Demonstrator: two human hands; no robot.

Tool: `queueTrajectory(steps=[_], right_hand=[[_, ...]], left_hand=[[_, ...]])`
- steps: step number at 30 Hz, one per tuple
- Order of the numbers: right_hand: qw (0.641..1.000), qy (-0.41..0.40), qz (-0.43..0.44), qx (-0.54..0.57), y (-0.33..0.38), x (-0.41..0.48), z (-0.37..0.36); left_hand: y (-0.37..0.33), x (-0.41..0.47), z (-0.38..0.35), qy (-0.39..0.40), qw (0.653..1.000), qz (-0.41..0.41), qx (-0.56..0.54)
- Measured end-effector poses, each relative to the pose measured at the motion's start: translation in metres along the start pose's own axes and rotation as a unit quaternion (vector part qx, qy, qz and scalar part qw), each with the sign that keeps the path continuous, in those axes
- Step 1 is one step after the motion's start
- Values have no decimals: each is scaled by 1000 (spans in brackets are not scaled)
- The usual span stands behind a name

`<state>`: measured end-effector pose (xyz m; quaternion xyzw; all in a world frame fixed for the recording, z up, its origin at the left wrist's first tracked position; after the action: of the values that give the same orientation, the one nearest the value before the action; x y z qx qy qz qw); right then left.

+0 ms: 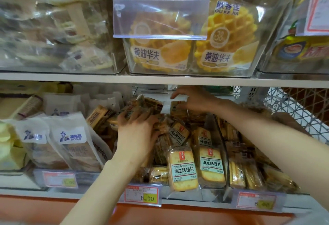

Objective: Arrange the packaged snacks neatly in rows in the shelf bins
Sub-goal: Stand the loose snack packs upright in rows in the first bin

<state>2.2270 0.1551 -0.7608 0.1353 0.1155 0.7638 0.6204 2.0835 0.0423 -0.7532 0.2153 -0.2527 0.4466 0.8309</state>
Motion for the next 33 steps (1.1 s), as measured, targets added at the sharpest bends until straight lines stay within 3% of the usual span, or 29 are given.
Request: queueTrajectory(steps=[8,20,24,29,33], right_hand=[[997,47,-32,57,17,52,-50],[989,-2,-81,-123,19,74,-68],[994,-64,-72,-55,17,59,-50],[976,-86,-76,184,6,16,6],[979,-105,-58,165,-6,-38,36]], left_hand=[[2,-2,-3,5,1000,-16,-13],[4,-2,-6,31,999,-18,-31],[4,-3,-7,44,998,-24,-42],[3,-2,-5,74,996,-19,-46],[-1,2,-2,87,994,-7,-72]])
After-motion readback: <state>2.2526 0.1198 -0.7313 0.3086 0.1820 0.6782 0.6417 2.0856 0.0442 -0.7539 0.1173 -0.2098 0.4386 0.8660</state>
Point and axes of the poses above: each hand's wrist, its own x-axis towards the middle knuckle, its own z-axis out of the back of the hand, y = z × x, the point moved 9 cm from there along x, towards the middle knuckle, and after that the axes turned 11 degrees about -z, right-handed, at the moved point
